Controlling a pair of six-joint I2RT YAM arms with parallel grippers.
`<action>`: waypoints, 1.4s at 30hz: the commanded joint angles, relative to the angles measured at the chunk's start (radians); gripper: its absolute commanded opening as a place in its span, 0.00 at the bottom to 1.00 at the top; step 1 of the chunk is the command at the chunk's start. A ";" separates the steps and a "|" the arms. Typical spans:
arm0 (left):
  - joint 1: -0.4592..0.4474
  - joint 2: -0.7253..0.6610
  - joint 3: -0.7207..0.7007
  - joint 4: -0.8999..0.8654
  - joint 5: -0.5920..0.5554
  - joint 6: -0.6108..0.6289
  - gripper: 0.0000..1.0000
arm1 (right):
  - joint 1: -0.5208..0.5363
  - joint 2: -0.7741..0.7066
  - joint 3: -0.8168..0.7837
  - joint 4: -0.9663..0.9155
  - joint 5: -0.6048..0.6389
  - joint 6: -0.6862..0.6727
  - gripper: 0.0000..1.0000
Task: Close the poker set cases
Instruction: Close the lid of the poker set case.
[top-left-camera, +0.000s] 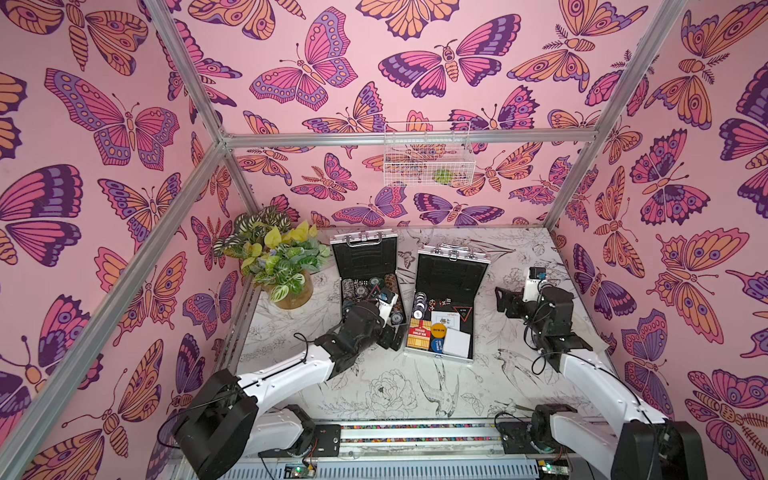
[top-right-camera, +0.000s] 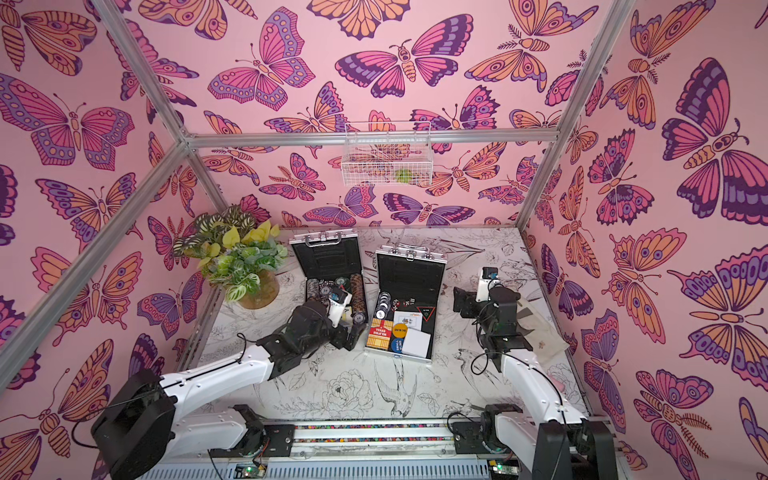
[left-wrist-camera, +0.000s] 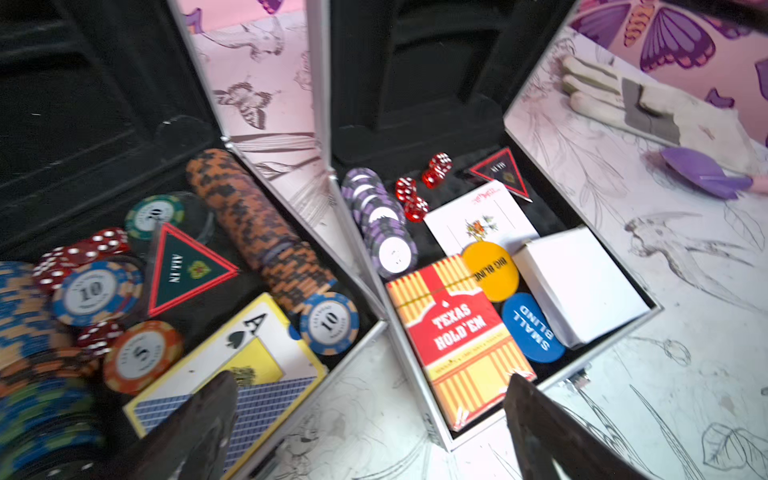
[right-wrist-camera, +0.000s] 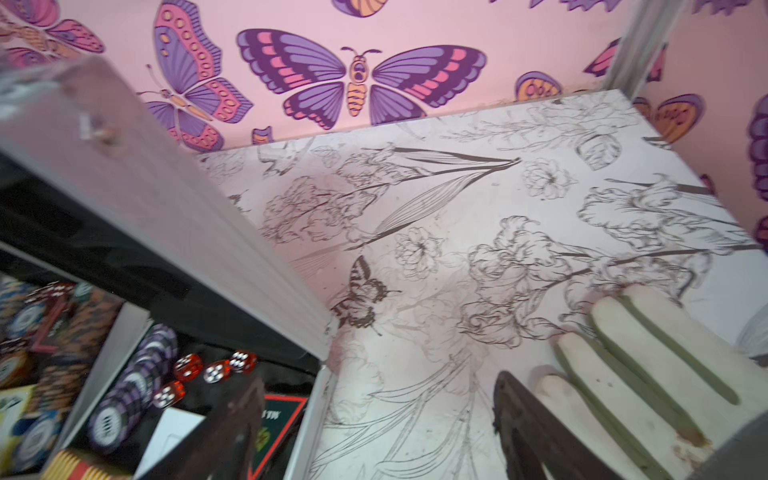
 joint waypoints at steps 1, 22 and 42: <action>-0.041 0.011 -0.019 -0.019 -0.040 -0.017 1.00 | 0.023 -0.015 0.059 -0.042 -0.137 0.008 0.84; -0.093 0.035 -0.151 0.077 -0.047 0.000 1.00 | 0.083 0.195 0.214 0.096 -0.120 0.080 0.62; -0.102 0.111 -0.147 0.088 -0.024 0.015 1.00 | 0.103 0.287 0.247 0.151 -0.019 0.022 0.25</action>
